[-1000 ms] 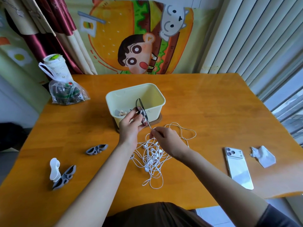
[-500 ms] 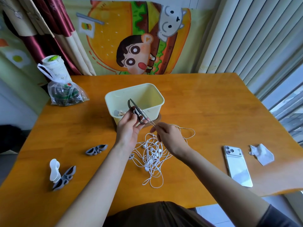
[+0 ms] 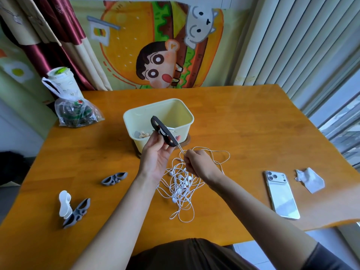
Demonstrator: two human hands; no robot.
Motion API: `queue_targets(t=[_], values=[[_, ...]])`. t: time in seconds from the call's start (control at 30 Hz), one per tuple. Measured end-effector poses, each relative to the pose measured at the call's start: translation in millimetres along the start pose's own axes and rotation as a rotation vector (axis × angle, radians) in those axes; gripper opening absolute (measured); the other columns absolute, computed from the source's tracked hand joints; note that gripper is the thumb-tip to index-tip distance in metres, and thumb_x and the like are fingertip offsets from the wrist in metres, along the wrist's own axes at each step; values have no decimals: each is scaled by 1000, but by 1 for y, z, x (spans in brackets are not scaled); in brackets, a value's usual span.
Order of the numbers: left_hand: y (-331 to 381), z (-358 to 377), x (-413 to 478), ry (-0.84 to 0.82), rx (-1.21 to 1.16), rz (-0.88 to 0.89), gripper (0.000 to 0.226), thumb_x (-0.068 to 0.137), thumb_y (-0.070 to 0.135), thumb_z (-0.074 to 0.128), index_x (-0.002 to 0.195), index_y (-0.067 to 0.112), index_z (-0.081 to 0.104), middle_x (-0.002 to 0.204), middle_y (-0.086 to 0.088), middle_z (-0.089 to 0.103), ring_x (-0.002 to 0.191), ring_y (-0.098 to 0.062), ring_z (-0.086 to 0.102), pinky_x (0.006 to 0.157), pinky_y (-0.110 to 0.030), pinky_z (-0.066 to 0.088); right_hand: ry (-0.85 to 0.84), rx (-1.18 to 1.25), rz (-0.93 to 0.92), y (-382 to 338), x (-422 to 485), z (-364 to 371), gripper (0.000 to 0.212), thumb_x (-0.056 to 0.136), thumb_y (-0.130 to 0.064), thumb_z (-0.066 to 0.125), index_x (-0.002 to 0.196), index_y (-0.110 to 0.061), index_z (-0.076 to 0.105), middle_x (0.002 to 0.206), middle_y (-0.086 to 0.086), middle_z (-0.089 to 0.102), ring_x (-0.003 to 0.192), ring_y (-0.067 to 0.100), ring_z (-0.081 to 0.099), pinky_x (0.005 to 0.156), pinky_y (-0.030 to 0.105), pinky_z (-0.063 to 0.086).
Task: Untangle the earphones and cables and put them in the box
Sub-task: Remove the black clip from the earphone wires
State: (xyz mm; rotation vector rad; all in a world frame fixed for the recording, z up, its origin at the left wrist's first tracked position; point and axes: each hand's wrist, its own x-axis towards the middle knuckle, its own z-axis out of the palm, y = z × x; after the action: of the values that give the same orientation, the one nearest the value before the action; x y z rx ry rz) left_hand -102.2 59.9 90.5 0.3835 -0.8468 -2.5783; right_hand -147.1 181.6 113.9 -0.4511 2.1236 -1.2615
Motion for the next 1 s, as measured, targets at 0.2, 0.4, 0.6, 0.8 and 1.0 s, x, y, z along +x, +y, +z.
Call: queue_targets(t=[0.2, 0.4, 0.6, 0.8, 1.0], values=[[-1, 2, 0, -15, -70, -7, 31, 100, 2, 33, 119, 12, 56, 108, -5, 71, 102, -26, 67, 85, -34, 57, -59, 96, 7, -2, -3, -2, 40, 90, -9, 33, 51, -17, 30, 39, -7, 32, 34, 6, 24, 36, 15, 23], [-9, 3, 3, 76, 60, 23, 29, 101, 3, 34, 112, 14, 59, 104, -8, 67, 94, -24, 68, 75, -26, 57, -81, 91, -25, -1, -3, -6, 40, 91, -9, 33, 51, -17, 30, 39, -9, 32, 35, 5, 24, 37, 14, 22], [-17, 4, 4, 167, 235, 59, 27, 98, 1, 44, 112, 15, 61, 102, -5, 69, 87, -21, 69, 88, -37, 56, -130, 77, -49, 1, -5, -5, 42, 92, -9, 32, 51, -16, 31, 40, -8, 33, 35, 5, 25, 38, 16, 24], [-13, -19, 12, 101, 1197, 306, 34, 95, 0, 50, 126, 9, 61, 114, -7, 57, 103, -18, 58, 85, -15, 50, -15, -323, -240, 3, -5, -14, 34, 98, -25, 40, 69, -16, 56, 51, -8, 43, 41, 4, 36, 45, 20, 27], [-11, -29, 9, -82, 1410, 226, 40, 93, -5, 51, 131, 6, 55, 107, -7, 51, 105, -14, 52, 81, 2, 38, 13, -632, -349, 3, 8, -37, 30, 98, -30, 45, 89, -13, 68, 64, -3, 59, 48, 9, 43, 46, 20, 29]])
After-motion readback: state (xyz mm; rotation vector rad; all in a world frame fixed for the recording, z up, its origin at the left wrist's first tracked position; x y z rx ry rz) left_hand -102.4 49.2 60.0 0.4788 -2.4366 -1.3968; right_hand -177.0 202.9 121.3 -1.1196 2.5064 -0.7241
